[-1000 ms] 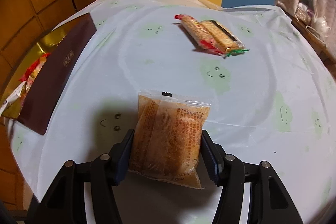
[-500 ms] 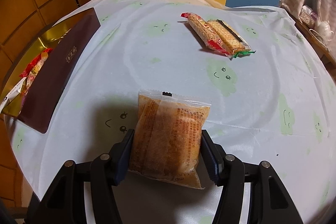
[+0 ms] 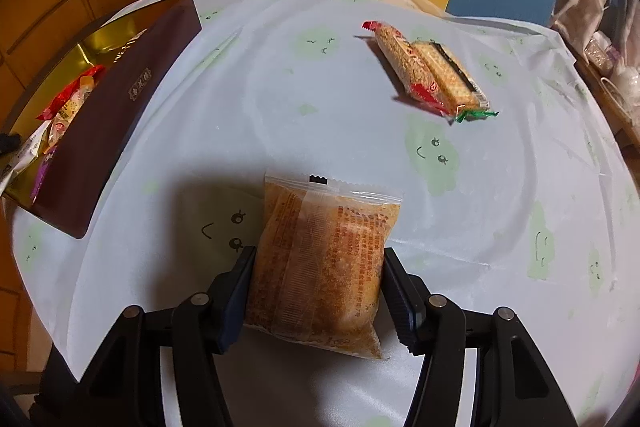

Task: Organize snacks
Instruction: 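Withdraw the left tool from the tray while the right holds the brown bag, then carry the brown cracker bag into the gold tray and open the right tool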

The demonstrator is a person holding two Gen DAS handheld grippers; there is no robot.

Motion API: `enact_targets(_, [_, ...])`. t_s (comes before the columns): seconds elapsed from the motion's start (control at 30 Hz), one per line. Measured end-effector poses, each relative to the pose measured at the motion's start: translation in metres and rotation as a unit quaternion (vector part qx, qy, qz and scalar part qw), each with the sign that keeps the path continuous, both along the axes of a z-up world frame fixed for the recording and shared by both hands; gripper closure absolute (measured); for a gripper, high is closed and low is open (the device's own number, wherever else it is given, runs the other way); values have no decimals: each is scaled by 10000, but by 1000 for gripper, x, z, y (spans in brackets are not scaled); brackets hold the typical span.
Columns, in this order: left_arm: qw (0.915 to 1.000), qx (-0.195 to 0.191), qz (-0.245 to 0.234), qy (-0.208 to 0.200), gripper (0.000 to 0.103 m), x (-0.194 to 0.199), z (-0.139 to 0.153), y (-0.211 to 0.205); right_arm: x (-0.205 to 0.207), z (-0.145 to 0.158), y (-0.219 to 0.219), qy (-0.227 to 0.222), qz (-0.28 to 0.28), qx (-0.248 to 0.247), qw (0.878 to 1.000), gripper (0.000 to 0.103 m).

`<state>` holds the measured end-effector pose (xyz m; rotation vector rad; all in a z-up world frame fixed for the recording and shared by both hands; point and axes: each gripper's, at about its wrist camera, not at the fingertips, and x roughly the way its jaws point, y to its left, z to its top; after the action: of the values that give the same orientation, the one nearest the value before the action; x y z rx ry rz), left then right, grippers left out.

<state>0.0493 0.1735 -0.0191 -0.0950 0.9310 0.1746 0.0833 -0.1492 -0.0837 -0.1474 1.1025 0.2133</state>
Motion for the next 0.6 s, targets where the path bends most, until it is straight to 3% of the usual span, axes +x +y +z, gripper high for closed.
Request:
enact_targets(0.17, [9978, -297, 348, -469, 47, -30, 12, 5, -2, 16, 5, -273, -69, 96, 9996, 43])
enact_targets(0.27, [9962, -468, 488, -547, 47, -42, 14, 5, -3, 36, 15, -484, 72, 290, 9984, 43])
enact_targets(0.43, [9952, -540, 554, -602, 47, -50, 14, 7, -7, 73, 61, -900, 745, 548, 9916, 43])
enact_targets(0.6, [9940, -597, 625, -667, 47, -58, 16, 11, -7, 88, 117, -1055, 1475, 535, 9820, 43])
